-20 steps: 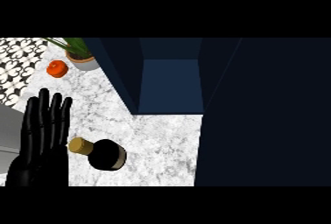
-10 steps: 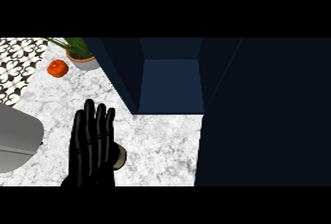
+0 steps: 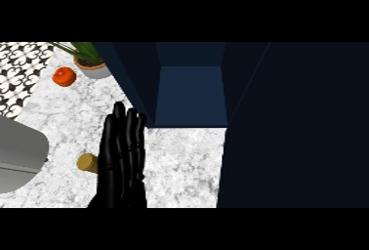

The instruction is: Pick up the wine, place it into the cabinet and close the cabinet

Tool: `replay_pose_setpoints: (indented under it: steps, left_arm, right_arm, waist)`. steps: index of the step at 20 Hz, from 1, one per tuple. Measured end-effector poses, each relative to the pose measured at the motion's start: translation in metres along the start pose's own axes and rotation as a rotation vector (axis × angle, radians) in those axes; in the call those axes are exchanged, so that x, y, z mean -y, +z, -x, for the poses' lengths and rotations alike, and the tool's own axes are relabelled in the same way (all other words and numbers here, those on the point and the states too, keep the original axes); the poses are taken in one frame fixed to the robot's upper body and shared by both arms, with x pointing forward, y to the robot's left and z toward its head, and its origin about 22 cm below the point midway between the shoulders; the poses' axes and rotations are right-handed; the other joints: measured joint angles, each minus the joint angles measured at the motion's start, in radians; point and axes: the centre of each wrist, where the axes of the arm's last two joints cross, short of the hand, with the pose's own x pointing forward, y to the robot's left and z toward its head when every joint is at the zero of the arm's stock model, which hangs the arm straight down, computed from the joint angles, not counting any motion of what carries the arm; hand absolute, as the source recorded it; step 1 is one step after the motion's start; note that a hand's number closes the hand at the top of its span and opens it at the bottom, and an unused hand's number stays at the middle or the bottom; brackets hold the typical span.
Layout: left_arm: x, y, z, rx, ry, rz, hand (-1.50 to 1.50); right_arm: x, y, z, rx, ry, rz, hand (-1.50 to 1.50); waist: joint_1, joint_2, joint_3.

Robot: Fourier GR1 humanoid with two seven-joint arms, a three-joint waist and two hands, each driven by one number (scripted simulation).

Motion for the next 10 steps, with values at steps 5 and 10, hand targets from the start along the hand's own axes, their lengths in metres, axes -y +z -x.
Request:
replay_pose_setpoints:
  steps: [5,10]
  left_arm:
    - [0.011,0.002,-0.006,0.016,-0.001,-0.018,-1.5]
    - [0.016,0.0,-0.008,0.01,-0.017,-0.054,-1.5]
  right_arm:
    - [-0.001,-0.004,-0.003,0.001,0.001,-0.001,-1.5]
    - [-0.004,-0.006,-0.005,-0.009,-0.011,-0.002,-1.5]
  waist:
    - [0.002,0.0,0.0]
    - [0.002,-0.001,0.0]
